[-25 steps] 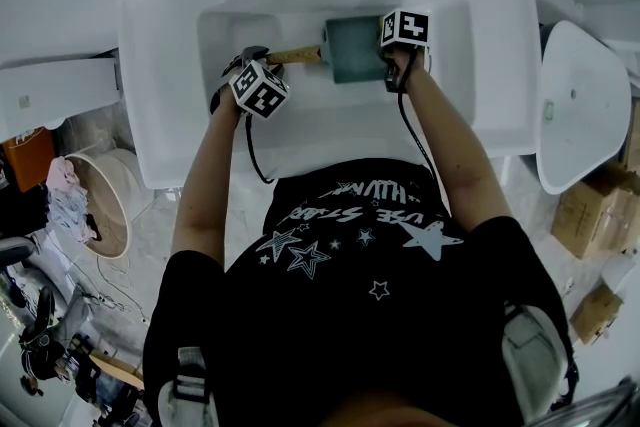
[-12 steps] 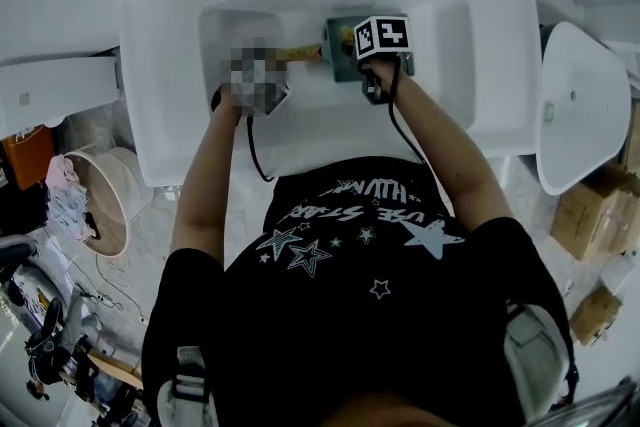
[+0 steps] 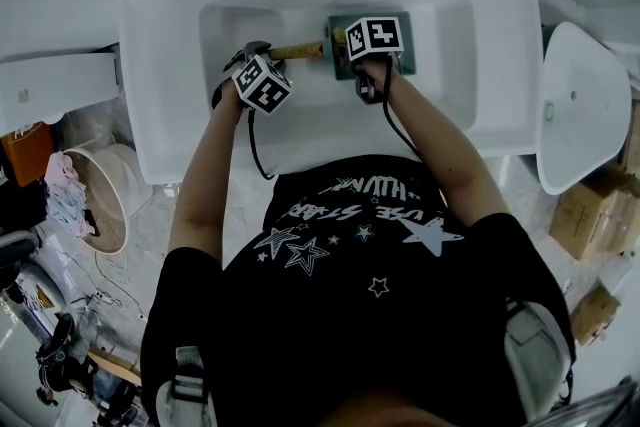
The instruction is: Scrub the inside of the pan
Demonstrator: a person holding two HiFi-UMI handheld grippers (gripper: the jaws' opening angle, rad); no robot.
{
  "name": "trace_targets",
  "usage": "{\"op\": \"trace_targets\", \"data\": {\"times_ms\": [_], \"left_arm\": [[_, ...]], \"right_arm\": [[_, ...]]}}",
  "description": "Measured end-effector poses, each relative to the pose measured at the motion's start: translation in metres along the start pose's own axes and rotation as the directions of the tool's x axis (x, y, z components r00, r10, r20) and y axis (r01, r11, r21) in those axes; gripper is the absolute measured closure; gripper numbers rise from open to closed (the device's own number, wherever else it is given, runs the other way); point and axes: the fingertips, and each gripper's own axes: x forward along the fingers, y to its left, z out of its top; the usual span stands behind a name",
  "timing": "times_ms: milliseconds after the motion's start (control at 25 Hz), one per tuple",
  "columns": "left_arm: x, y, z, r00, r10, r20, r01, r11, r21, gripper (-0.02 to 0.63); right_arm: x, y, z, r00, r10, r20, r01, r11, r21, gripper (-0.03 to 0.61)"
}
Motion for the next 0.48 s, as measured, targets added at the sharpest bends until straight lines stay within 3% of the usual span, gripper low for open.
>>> {"op": "trace_targets", "data": {"times_ms": [480], "left_arm": [[0.0001, 0.0008, 0.0004, 1.0, 0.004, -0.001, -0.004, 1.0, -0.006, 0.422]], "right_arm": [[0.0004, -0.0058, -0.0012, 0.999, -0.029, -0.016, 0.028, 0.998, -0.052, 0.43]]}}
